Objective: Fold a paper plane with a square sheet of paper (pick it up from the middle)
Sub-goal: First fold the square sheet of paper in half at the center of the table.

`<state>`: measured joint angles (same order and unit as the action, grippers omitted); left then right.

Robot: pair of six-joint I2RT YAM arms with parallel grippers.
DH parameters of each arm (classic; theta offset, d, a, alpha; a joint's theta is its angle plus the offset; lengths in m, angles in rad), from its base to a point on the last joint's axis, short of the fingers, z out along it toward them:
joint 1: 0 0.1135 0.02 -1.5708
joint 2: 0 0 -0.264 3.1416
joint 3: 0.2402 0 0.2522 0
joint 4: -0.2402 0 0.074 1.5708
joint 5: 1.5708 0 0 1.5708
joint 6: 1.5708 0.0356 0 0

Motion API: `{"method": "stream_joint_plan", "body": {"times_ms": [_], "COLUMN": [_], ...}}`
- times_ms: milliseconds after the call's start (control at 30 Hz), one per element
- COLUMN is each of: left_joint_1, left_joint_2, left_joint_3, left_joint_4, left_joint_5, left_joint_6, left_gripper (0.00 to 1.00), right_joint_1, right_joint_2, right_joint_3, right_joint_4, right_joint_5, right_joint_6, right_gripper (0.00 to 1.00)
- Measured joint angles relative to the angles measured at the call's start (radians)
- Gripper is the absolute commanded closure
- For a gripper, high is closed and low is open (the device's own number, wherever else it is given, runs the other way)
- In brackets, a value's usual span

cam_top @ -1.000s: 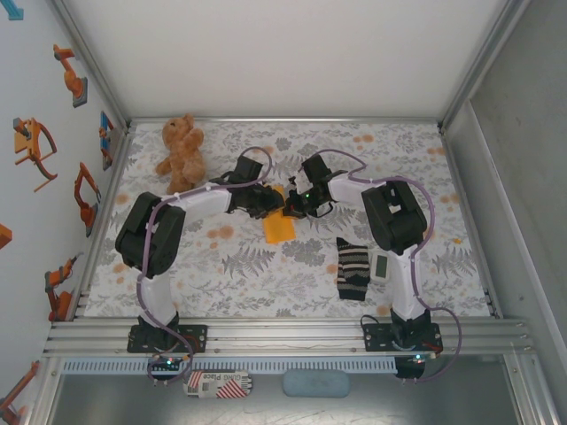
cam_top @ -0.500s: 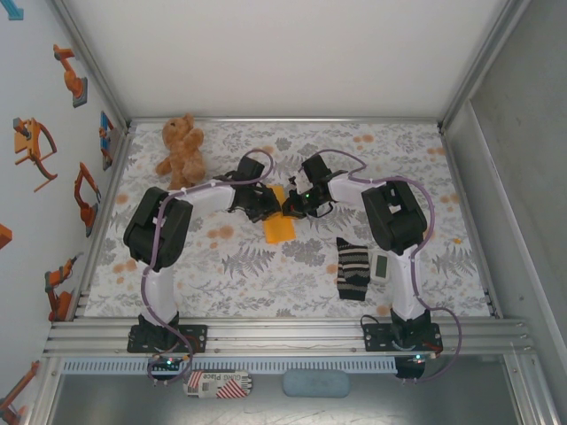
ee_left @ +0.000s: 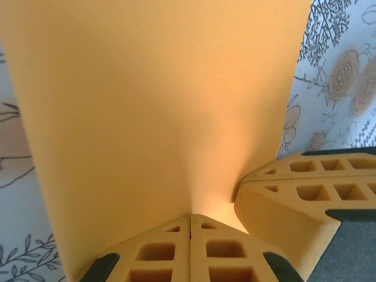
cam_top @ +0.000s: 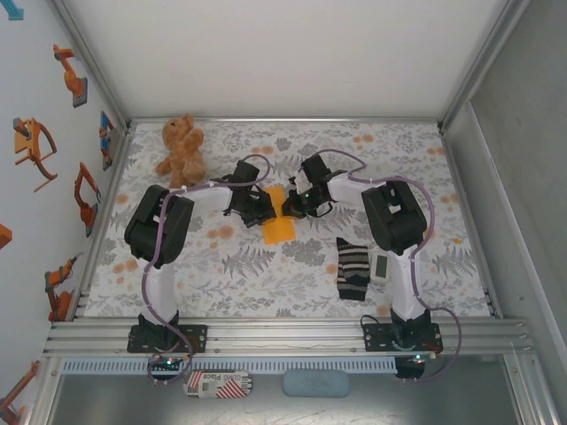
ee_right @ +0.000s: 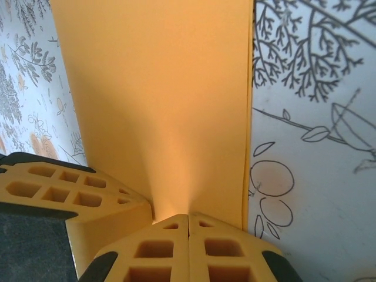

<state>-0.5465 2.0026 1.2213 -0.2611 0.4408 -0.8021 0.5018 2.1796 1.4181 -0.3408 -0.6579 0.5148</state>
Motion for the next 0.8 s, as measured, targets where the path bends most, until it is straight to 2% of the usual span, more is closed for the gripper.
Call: {"method": "stream_joint_plan", "body": {"times_ms": [333, 667, 800], "left_joint_1": [0.069, 0.183, 0.176], "left_joint_2": [-0.018, -0.093, -0.137], "left_joint_3": [-0.086, -0.128, -0.128], "left_joint_4": [0.084, -0.029, 0.005], "left_joint_5": [0.125, 0.11, 0.128], "left_joint_6": [0.097, 0.162, 0.143], "left_gripper": [0.98, 1.0, 1.0], "right_joint_1": [0.005, 0.005, 0.005], "right_joint_2": [0.006, 0.006, 0.006], "right_joint_3": [0.003, 0.002, 0.002], "right_joint_4": [-0.013, -0.014, -0.014], "right_joint_5": [0.016, 0.018, 0.019], "right_joint_6": [0.001, 0.001, 0.004], "right_gripper": [1.0, 1.0, 1.0]}}
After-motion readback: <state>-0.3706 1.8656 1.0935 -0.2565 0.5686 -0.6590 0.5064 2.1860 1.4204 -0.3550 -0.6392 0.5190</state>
